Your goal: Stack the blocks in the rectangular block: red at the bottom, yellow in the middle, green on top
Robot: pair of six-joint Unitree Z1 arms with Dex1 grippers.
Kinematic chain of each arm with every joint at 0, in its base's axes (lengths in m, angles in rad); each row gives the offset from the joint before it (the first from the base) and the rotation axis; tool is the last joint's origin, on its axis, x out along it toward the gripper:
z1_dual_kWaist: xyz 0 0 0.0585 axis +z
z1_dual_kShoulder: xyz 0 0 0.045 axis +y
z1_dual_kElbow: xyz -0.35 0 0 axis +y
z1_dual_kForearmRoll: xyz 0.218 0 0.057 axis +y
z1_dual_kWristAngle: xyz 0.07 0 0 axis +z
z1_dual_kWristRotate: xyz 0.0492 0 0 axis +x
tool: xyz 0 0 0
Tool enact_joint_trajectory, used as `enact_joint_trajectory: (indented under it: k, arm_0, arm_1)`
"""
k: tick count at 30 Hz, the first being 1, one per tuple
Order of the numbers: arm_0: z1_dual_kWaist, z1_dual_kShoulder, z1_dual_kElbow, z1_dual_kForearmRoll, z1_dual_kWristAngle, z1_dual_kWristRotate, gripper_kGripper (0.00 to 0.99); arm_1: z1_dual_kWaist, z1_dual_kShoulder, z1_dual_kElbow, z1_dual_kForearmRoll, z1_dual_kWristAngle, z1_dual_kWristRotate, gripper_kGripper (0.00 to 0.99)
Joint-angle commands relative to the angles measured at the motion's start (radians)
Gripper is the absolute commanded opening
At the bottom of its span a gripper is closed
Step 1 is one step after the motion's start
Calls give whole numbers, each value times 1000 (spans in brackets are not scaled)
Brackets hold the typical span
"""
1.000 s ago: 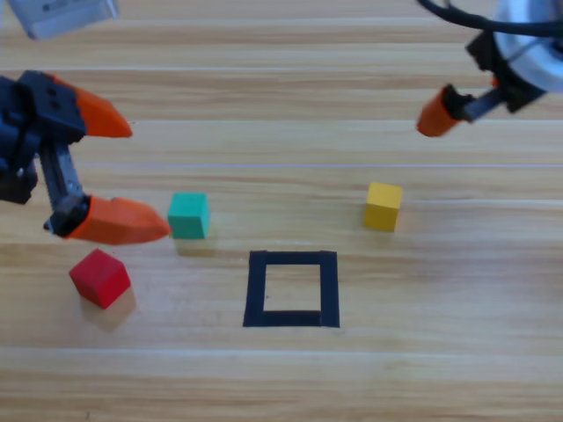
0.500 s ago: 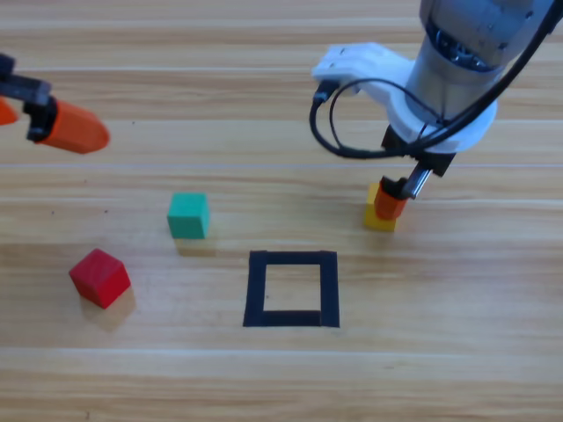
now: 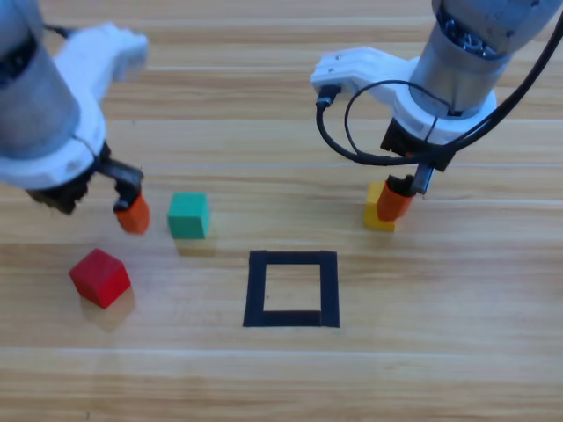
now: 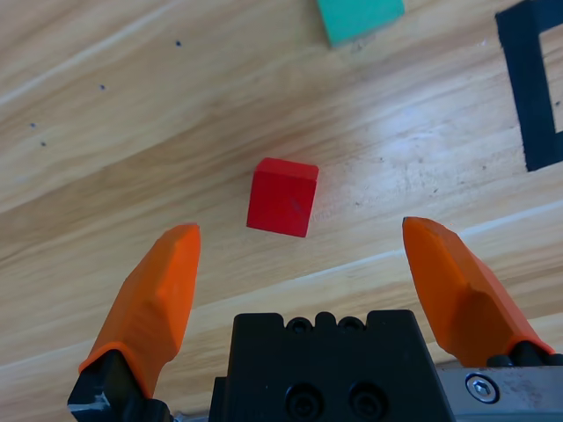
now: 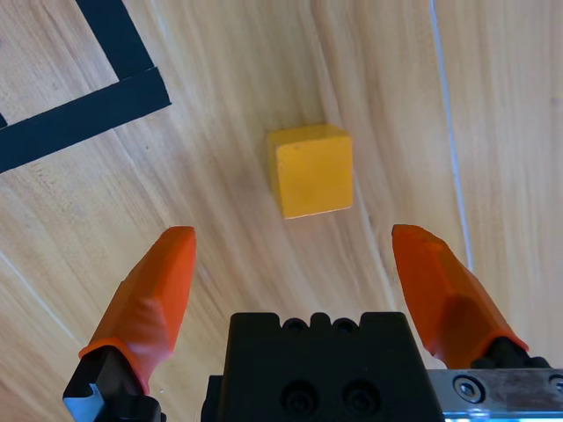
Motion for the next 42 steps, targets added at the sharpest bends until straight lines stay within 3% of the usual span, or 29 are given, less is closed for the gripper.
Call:
enact_joint_trajectory:
  k: [1, 14, 21, 25, 26, 28, 32, 36, 39, 41, 42]
  arm_0:
    - [101, 24, 134, -98, -81, 40, 989]
    - [141, 144, 120, -132, -125, 8, 990]
    - [141, 182, 214, -258, -124, 8, 990]
    - [141, 185, 234, -282, -119, 4, 990]
    - [141, 185, 239, -290, -119, 3, 990]
    - [141, 188, 240, -293, -119, 3, 990]
    - [144, 182, 251, -307, -118, 4, 989]
    - [151, 171, 259, -316, -121, 11, 913]
    - [155, 173, 259, -317, -122, 12, 811]
    - [160, 173, 257, -317, -121, 12, 681]
    - [161, 173, 257, -316, -118, 11, 568]
  arm_1:
    - [-32, 121, -62, 57, -11, -20, 956]
    - [-52, 219, -152, 77, -12, -49, 922]
    - [-64, 287, -236, 125, -12, -58, 891]
    - [-64, 316, -276, 157, -12, -68, 808]
    - [-64, 330, -298, 180, -11, -69, 775]
    - [-64, 365, -351, 238, -8, -84, 515]
    - [-66, 380, -370, 278, -8, -86, 163]
    - [-81, 336, -358, 303, 9, -37, 12]
    - [-84, 261, -309, 304, 21, 21, 12]
    - [-84, 192, -250, 304, 49, 49, 12]
    - [-84, 159, -220, 304, 64, 51, 11]
